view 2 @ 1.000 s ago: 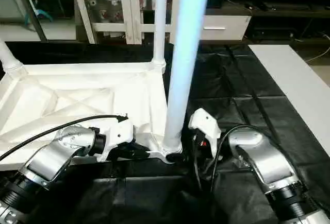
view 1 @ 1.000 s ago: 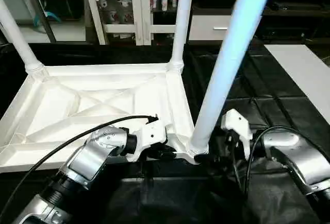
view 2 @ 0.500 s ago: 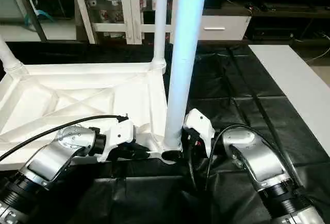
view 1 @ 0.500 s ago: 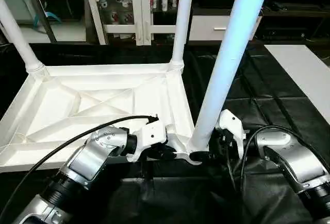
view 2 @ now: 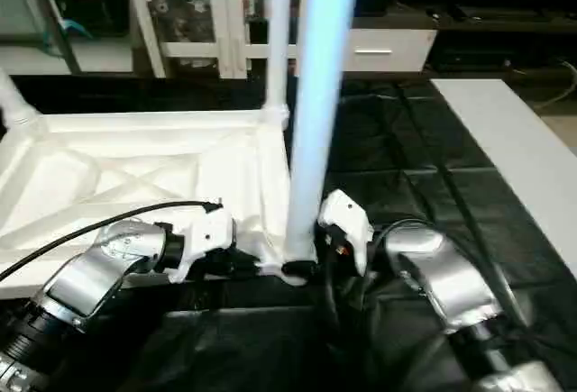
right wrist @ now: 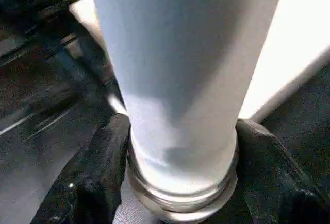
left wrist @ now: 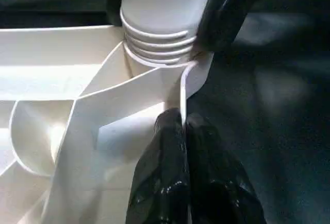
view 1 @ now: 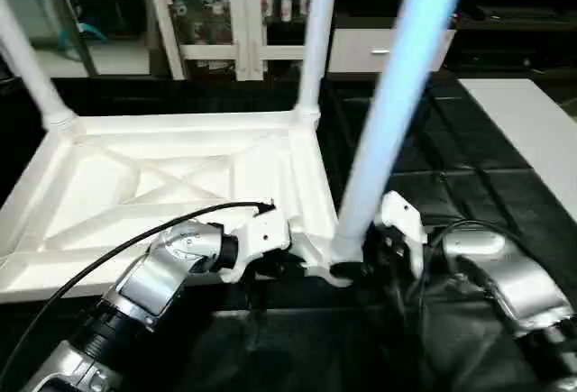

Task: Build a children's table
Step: Rotate leg to tighten

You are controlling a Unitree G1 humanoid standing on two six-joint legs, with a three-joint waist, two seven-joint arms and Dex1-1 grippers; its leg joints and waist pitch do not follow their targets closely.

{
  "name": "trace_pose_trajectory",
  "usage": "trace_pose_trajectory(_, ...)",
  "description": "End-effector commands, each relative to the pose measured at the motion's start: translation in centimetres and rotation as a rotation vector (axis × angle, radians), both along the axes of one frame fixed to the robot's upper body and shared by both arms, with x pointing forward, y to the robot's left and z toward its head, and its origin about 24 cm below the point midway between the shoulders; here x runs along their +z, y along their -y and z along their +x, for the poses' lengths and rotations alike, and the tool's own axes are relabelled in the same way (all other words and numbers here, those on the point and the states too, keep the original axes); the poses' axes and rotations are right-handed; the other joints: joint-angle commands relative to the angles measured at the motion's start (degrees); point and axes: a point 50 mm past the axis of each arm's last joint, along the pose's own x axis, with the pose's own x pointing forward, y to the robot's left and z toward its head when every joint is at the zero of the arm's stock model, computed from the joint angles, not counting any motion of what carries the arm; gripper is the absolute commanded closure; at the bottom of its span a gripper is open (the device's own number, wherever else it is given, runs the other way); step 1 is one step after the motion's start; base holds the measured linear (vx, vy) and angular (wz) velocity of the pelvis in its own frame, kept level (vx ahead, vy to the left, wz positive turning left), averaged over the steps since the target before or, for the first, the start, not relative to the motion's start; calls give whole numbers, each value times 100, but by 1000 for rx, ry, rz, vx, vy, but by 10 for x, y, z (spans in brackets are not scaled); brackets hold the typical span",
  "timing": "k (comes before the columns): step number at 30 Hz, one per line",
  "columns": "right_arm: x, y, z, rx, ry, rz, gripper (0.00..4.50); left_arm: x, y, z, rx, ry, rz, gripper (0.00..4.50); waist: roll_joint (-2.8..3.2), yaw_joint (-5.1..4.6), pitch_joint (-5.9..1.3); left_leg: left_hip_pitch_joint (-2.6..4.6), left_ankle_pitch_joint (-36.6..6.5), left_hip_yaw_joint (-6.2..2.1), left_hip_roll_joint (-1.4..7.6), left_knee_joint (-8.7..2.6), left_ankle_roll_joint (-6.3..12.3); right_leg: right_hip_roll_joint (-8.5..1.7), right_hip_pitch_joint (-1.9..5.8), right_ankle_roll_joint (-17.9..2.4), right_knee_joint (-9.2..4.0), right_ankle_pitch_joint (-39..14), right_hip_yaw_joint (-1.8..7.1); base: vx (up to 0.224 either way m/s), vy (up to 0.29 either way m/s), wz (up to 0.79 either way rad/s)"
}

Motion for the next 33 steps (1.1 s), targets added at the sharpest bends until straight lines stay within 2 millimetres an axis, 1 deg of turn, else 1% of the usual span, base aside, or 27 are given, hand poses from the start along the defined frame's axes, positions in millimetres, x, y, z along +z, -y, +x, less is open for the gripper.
trace_pose_trajectory(1,-7,8,17,-253,27,-40,176,-3,19,5,24,0,-32,450,-11,-9,-309,32,-1606,-95,199,-473,-51,-293,239,-1080,-437,-2180,147,-51,-8,-7)
trace_pose_trajectory(2,-8,7,18,-265,27,-39,176,-3,19,6,30,1,-33,450,1,-43,-304,79,-1717,-77,188,-447,-86,-281,174,-1061,-480,-2255,163,0,0,0)
trace_pose_trajectory(4,-15,0,23,-397,19,-38,176,-6,26,14,101,9,-34,450,-8,-79,-317,32,-1687,-108,176,-470,-120,-284,218,-1041,-459,-2198,140,0,0,0)
trace_pose_trajectory(5,-18,-3,24,-432,21,-49,177,-7,29,18,127,14,-28,450,7,-100,-306,50,-1786,-107,172,-474,-144,-274,187,-978,-487,-2338,130,0,0,0)
trace_pose_trajectory(7,-24,-9,27,-524,18,-83,177,-9,34,24,193,15,-14,450,0,-109,-309,73,-1864,-109,167,-461,-143,-282,170,-946,-512,-2464,131,0,0,0)
trace_pose_trajectory(8,-28,-11,28,-568,9,-101,177,-10,37,27,222,18,-7,450,-1,-112,-310,57,-1843,-112,167,-466,-131,-284,177,-946,-511,-2453,132,0,0,0)
trace_pose_trajectory(9,-31,-13,29,-601,2,-116,177,-11,39,29,243,23,-2,450,42,-111,-309,56,-1838,-121,164,-468,-137,-283,178,-941,-511,-2444,126,0,0,0)
trace_pose_trajectory(11,-39,-28,34,-709,7,-195,178,-14,48,40,356,39,25,450,21,-145,-317,64,-1906,-125,154,-467,-170,-274,164,-921,-523,-2483,117,0,0,0)
trace_pose_trajectory(12,-40,-31,35,-713,12,-209,178,-14,50,42,378,45,31,450,73,-150,-310,71,-1937,-124,147,-466,-185,-273,148,-931,-527,-2482,118,0,0,0)
trace_pose_trajectory(13,-41,-38,37,-716,25,-237,178,-15,53,45,423,58,42,450,43,-178,-311,70,-2015,-137,145,-468,-202,-267,157,-926,-531,-2524,105,0,0,0)
trace_pose_trajectory(15,-40,-43,41,-780,7,-214,178,-15,55,49,461,85,57,450,31,-173,-317,101,-2118,-128,126,-453,-134,-277,134,-882,-576,-2665,103,0,0,0)
trace_pose_trajectory(16,-40,-44,42,-797,0,-206,178,-15,56,50,468,92,61,450,41,-173,-319,81,-2119,-128,122,-459,-74,-282,141,-845,-578,-2704,101,0,0,0)
trace_pose_trajectory(17,-36,-56,46,-784,13,-185,178,-15,59,51,477,99,62,450,47,-170,-324,49,-2080,-139,129,-473,-43,-293,160,-823,-574,-2668,91,0,0,0)
trace_pose_trajectory(18,-34,-61,46,-765,26,-180,178,-15,60,52,474,101,59,450,52,-177,-325,43,-2080,-144,130,-476,-44,-294,160,-813,-575,-2671,85,0,0,0)
trace_pose_trajectory(19,-32,-62,47,-759,39,-175,178,-14,59,52,475,101,57,450,54,-181,-333,38,-2090,-148,139,-483,-40,-293,167,-813,-569,-2600,80,0,0,0)
trace_pose_trajectory(20,-29,-64,48,-757,61,-152,178,-13,57,52,480,104,54,450,22,-163,-340,30,-2042,-147,148,-487,-8,-304,175,-830,-553,-2507,83,0,0,0)
trace_pose_trajectory(22,-26,-64,49,-748,60,-117,178,-12,55,53,477,113,51,450,32,-159,-339,19,-1983,-133,148,-489,24,-299,175,-876,-546,-2360,92,0,0,0)
trace_pose_trajectory(23,-19,-60,49,-721,74,-56,143,-10,49,54,465,124,47,450,36,-150,-337,19,-2007,-132,151,-493,49,-302,178,-880,-543,-2356,92,0,0,0)
trace_pose_trajectory(25,-16,-58,49,-685,98,-52,108,-9,47,53,440,138,38,450,40,-139,-343,5,-1906,-132,164,-498,72,-309,188,-902,-535,-2225,101,0,0,0)
trace_pose_trajectory(26,-11,-53,48,-631,146,-62,106,-8,45,52,424,141,33,450,33,-133,-349,-2,-1825,-129,170,-498,88,-299,208,-949,-515,-2065,101,0,0,0)
trace_pose_trajectory(27,-8,-50,47,-605,140,-46,100,-7,44,51,397,143,22,450,73,-122,-354,-3,-1768,-131,173,-495,89,-299,223,-978,-497,-1940,104,0,0,0)
trace_pose_trajectory(28,-7,-46,47,-588,132,-37,87,-7,42,49,384,132,16,450,49,-127,-367,-26,-1623,-116,180,-488,141,-299,240,-1046,-469,-1642,117,0,0,0)
trace_pose_trajectory(29,-2,-38,45,-535,135,-29,74,-6,40,46,342,128,10,450,49,-130,-367,-44,-1499,-116,178,-488,191,-301,263,-1133,-441,-1452,113,0,0,0)
trace_pose_trajectory(30,-1,-36,44,-524,134,-27,74,-6,40,46,333,129,9,450,39,-120,-360,-41,-1496,-111,177,-487,230,-302,276,-1140,-452,-1457,110,0,0,0)
trace_pose_trajectory(31,1,-32,42,-477,124,-21,64,-6,38,43,307,120,7,450,51,-112,-370,-26,-1429,-101,182,-464,293,-308,276,-1206,-435,-1367,116,0,0,0)
trace_pose_trajectory(32,3,-29,40,-436,116,-15,55,-5,37,41,284,114,6,450,47,-112,-371,-42,-1326,-94,189,-458,340,-313,285,-1255,-425,-1262,119,0,0,0)
trace_pose_trajectory(33,6,-23,36,-371,129,-31,45,-4,35,37,231,107,5,450,68,-104,-375,-40,-1273,-96,192,-456,357,-319,287,-1286,-420,-1214,117,0,0,0)
